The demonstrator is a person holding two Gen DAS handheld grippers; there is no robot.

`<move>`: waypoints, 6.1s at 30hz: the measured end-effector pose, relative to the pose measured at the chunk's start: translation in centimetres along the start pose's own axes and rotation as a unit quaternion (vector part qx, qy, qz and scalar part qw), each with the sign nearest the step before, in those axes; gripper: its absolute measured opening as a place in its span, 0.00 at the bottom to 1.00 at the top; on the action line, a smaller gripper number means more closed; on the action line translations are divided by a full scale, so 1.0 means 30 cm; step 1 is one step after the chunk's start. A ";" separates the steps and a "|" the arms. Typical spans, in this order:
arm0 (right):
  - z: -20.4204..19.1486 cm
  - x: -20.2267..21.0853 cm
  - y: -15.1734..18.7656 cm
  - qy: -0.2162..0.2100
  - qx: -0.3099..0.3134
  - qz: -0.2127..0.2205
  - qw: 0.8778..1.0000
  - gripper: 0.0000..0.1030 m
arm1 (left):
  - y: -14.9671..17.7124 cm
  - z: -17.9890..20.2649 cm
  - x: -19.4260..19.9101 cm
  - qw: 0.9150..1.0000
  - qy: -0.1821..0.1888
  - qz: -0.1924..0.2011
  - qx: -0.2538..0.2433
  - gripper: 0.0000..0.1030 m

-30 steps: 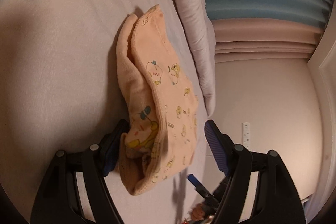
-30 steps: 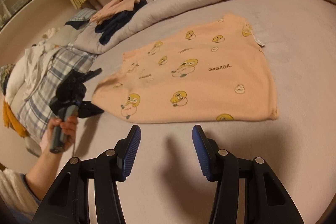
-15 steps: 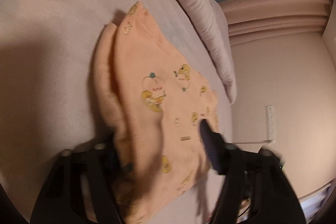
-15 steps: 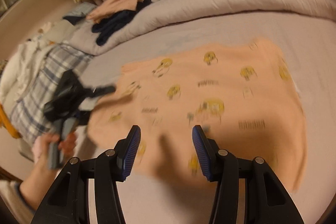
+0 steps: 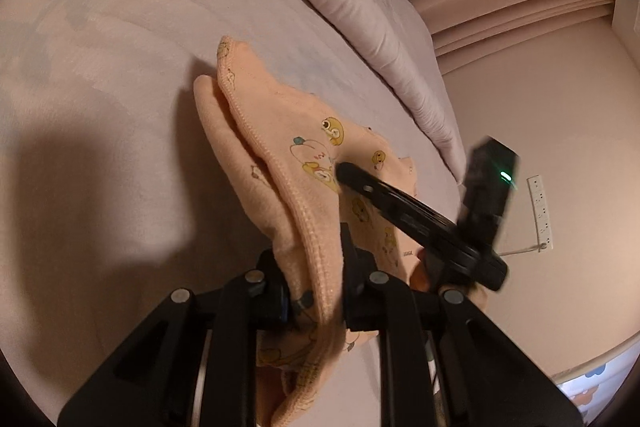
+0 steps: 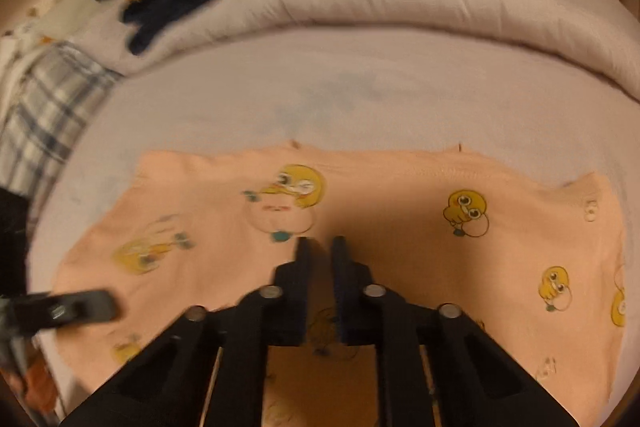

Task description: Fold small clothes

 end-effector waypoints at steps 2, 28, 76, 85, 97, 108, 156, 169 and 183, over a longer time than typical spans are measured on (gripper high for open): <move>0.002 0.001 0.005 -0.003 0.005 -0.004 1.000 0.07 | 0.000 -0.012 -0.004 1.000 -0.006 -0.002 0.007 0.17; 0.123 0.335 0.332 -0.144 -0.099 0.065 0.982 0.07 | -0.009 0.252 -0.029 0.998 -0.052 0.016 -0.026 0.16; 0.534 0.369 0.236 -0.047 -0.179 0.105 0.977 0.07 | 0.258 0.152 -0.234 0.997 -0.043 -0.066 0.000 0.61; 0.627 0.324 0.275 -0.018 -0.220 0.073 0.972 0.12 | 0.294 0.148 -0.202 0.997 -0.041 -0.071 -0.007 0.61; 0.373 0.504 0.408 0.029 -0.005 0.106 0.994 0.16 | 0.304 0.203 -0.262 0.998 -0.022 -0.058 -0.013 0.55; 0.415 0.457 0.539 0.046 -0.024 0.061 0.997 0.16 | 0.380 0.217 -0.292 0.991 -0.054 -0.100 -0.074 0.42; 0.532 0.291 0.362 -0.143 -0.185 0.077 0.969 0.36 | 0.146 0.235 -0.434 0.997 0.001 -0.073 -0.008 0.44; 0.384 0.390 0.338 -0.028 -0.091 0.115 0.989 0.25 | 0.187 0.284 -0.374 0.995 -0.078 -0.032 -0.053 0.24; 0.177 0.509 0.417 -0.025 -0.023 0.133 0.990 0.25 | 0.319 0.288 -0.165 0.990 -0.106 -0.005 -0.096 0.24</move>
Point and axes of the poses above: each gripper's, at about its wrist camera, not at the fingertips, and x roughly against the way its jaws point, z to its right, y to its underside, the point moved 4 cm from there along -x, roughly the way its jaws point, and after that the axes turned 4 degrees about x, right-handed, at the moved point
